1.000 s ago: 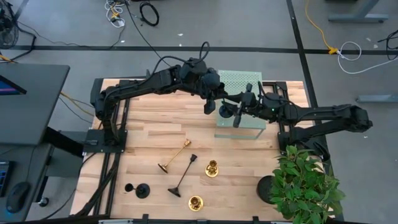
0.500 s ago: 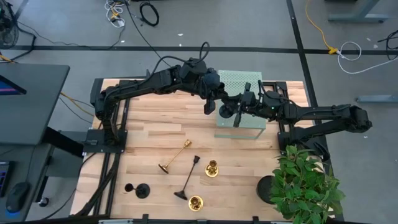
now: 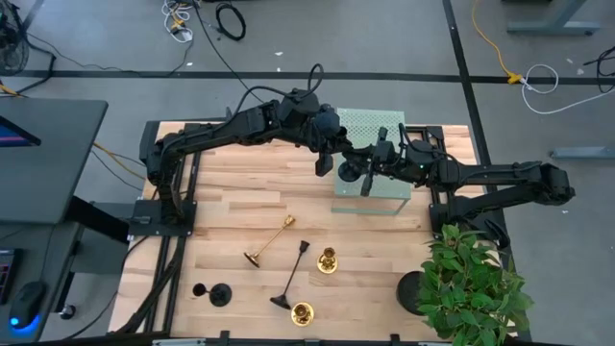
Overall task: Pick & Place candle stick holders
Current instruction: Put the top black candle holder on the shelf
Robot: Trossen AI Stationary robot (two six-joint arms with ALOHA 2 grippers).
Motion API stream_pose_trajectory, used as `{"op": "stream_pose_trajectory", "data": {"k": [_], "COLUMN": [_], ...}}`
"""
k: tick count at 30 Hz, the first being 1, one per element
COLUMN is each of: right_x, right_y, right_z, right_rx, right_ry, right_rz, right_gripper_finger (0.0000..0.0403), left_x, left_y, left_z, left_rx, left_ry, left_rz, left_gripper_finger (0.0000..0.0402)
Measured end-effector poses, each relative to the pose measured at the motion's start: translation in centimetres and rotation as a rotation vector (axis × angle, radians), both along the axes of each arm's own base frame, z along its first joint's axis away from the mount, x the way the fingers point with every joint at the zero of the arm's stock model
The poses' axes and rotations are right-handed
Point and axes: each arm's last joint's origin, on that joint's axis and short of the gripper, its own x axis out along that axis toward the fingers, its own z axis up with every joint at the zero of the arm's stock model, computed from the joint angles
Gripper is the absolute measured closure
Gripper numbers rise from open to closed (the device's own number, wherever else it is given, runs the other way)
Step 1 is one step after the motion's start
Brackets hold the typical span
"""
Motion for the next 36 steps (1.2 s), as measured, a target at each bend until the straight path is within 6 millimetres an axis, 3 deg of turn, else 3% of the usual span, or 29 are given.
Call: {"op": "stream_pose_trajectory", "data": {"k": [6,21,30,36], "right_x": [-0.2,-4.3,-7.5,-8.9], "right_y": [-0.2,0.1,0.2,-0.4], "right_z": [0.1,1.9,3.2,2.0], "right_rx": [-0.001,-0.005,-0.045,-0.094], "right_ry": [-0.002,0.011,-0.035,-0.143], "right_rz": [-0.011,-0.110,-0.280,-0.385], "right_gripper_finger": [0.0401,0.0403,0.0403,0.0403], "left_x": [0.0,-0.1,-0.1,-0.1], "left_y": [0.1,0.2,0.2,0.2], "left_z": [0.0,0.0,-0.1,-0.1], "left_rx": [0.024,0.053,0.051,0.050], "left_ry": [0.004,0.010,0.019,0.024], "left_rz": [0.058,0.065,0.064,0.064], "left_gripper_finger": [0.0357,0.0221,0.0211,0.0211]}}
